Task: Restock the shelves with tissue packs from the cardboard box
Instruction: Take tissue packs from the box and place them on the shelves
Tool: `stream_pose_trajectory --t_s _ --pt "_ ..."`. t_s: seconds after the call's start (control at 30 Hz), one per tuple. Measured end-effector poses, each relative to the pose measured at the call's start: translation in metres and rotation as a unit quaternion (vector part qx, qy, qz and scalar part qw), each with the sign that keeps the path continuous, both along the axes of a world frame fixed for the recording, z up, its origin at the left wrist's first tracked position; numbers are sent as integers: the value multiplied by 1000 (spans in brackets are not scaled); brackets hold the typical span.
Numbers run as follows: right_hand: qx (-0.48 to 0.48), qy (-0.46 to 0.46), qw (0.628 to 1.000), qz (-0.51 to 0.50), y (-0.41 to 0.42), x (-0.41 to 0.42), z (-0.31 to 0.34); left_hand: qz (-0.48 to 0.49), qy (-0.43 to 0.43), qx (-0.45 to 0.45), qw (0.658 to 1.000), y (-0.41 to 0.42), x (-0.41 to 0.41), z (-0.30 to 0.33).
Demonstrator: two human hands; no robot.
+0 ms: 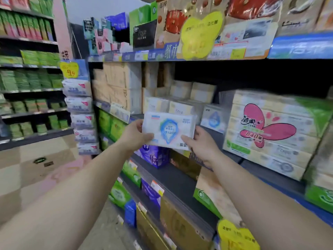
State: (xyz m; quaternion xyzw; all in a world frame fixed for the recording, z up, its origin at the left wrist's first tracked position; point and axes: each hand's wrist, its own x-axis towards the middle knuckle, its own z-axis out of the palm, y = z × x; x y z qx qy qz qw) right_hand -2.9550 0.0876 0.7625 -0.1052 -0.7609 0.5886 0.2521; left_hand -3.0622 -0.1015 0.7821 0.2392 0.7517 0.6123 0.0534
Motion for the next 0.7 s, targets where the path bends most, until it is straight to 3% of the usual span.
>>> stream_pose_trajectory --t_s 0.23,0.53,0.6,0.7 --pt "18 -4 993 -117 56 -43 14 -90 11 22 996 81 -64 19" --pt "11 -65 968 -242 79 -77 7 -207 64 -85 973 165 -148 -2" --pt "47 -111 961 -248 77 -83 -2 -250 81 -145 954 170 -166 -10" --pt "105 -134 948 -271 70 -87 -5 -315 37 -139 938 173 -184 -14"
